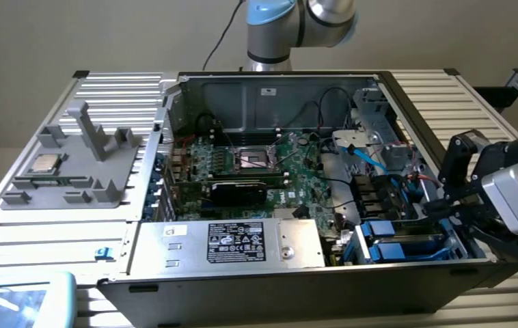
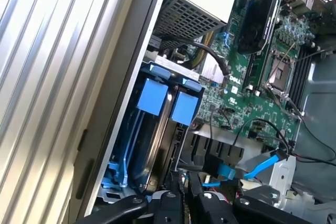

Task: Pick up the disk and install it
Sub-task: 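Insert the first disk wire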

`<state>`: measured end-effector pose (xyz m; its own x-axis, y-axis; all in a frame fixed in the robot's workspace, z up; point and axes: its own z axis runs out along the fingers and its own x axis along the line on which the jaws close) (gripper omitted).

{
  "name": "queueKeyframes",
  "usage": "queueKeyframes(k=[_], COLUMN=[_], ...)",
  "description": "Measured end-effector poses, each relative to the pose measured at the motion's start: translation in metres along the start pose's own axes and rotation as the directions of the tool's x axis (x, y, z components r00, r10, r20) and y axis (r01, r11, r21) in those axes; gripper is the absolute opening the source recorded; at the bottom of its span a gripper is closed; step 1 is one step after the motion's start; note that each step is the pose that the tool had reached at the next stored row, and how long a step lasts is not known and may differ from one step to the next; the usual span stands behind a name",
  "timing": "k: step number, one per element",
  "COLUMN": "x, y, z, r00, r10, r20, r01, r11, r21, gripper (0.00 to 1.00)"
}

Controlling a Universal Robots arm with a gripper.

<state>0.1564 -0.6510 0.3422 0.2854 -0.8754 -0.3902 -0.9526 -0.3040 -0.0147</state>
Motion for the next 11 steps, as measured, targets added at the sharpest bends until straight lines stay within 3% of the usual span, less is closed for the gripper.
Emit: queueKeyframes(k=[5, 9, 11], x=[-0.008, -0.012, -0.016], y=[-0.0022, -0.0024, -0.0027], z=[-0.0015, -0.0015, -0.0017], r00=[0.9988, 0.9942, 0.9911], r10=[0.003, 0.007, 0.008], r20=[-0.0498, -0.1073, -0.1326], r01=[-0.004, -0.010, -0.014], r11=[0.9999, 0.9994, 0.9991], r21=[-0.0144, -0.0318, -0.0392], gripper=[0.16, 0.16, 0.16])
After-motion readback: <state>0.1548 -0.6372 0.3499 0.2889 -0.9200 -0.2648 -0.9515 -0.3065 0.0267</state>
